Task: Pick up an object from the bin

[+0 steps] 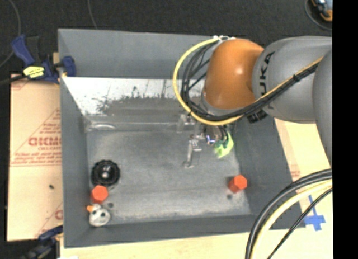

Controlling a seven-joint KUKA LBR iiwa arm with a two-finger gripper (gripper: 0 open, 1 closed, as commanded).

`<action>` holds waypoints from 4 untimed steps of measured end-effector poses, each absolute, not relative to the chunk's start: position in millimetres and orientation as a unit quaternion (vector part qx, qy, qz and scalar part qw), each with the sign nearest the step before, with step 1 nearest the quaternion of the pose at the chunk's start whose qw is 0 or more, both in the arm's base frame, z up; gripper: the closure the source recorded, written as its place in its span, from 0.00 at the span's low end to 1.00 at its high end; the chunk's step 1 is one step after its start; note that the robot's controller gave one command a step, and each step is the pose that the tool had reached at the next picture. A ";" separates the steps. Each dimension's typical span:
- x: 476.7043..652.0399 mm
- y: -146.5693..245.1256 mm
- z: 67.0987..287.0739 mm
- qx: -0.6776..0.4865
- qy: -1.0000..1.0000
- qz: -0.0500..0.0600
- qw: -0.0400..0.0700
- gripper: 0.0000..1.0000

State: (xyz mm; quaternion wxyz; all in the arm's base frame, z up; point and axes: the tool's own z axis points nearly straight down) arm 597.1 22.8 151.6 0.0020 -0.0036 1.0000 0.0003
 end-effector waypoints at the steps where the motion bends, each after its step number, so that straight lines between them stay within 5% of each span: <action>1: 635.7 -23.5 135.1 -0.019 1.000 0.000 0.002 0.00; 4: 631.2 -36.4 75.0 -0.049 0.999 -0.001 0.003 0.00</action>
Offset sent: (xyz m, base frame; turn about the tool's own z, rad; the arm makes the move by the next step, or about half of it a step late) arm 0.0229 -0.0406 -0.0304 -0.1030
